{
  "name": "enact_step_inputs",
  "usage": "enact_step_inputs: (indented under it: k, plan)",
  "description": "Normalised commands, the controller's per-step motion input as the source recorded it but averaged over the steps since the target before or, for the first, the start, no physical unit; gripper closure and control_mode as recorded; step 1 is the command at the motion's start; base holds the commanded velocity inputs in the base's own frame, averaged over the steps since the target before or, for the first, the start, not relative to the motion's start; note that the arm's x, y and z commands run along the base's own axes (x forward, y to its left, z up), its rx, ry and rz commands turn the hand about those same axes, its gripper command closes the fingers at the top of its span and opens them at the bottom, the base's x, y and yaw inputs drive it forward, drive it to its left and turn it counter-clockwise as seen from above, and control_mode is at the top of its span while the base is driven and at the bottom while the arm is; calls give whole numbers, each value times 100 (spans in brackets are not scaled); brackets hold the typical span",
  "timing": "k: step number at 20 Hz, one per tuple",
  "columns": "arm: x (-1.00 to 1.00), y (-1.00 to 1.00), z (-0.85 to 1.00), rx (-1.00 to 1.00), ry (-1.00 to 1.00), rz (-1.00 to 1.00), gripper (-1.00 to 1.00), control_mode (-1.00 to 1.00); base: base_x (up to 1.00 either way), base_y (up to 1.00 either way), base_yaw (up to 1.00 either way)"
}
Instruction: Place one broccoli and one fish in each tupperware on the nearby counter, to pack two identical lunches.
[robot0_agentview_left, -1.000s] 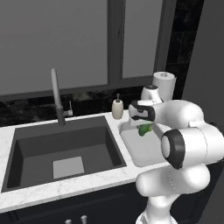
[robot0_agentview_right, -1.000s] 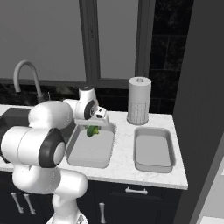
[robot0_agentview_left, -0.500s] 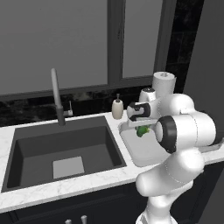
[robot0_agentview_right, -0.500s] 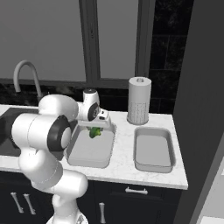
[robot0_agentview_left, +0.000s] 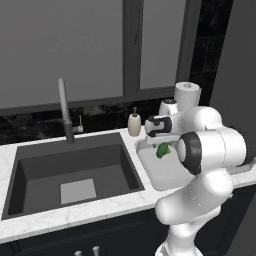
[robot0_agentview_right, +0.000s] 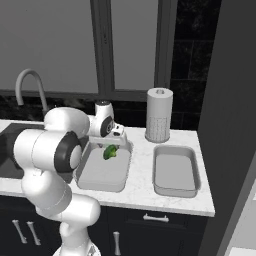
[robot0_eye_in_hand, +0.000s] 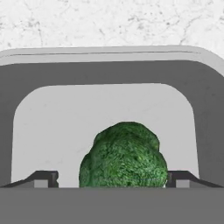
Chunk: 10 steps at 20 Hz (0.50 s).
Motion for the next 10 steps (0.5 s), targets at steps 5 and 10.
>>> enact_step_inputs:
  k: [5, 10]
  plan:
    - [-72, 0, 47, -1, 0, 0, -100, -100, 0, 0, 0]
    - [-100, 0, 55, -2, 1, 0, -100, -100, 0, 0, 0]
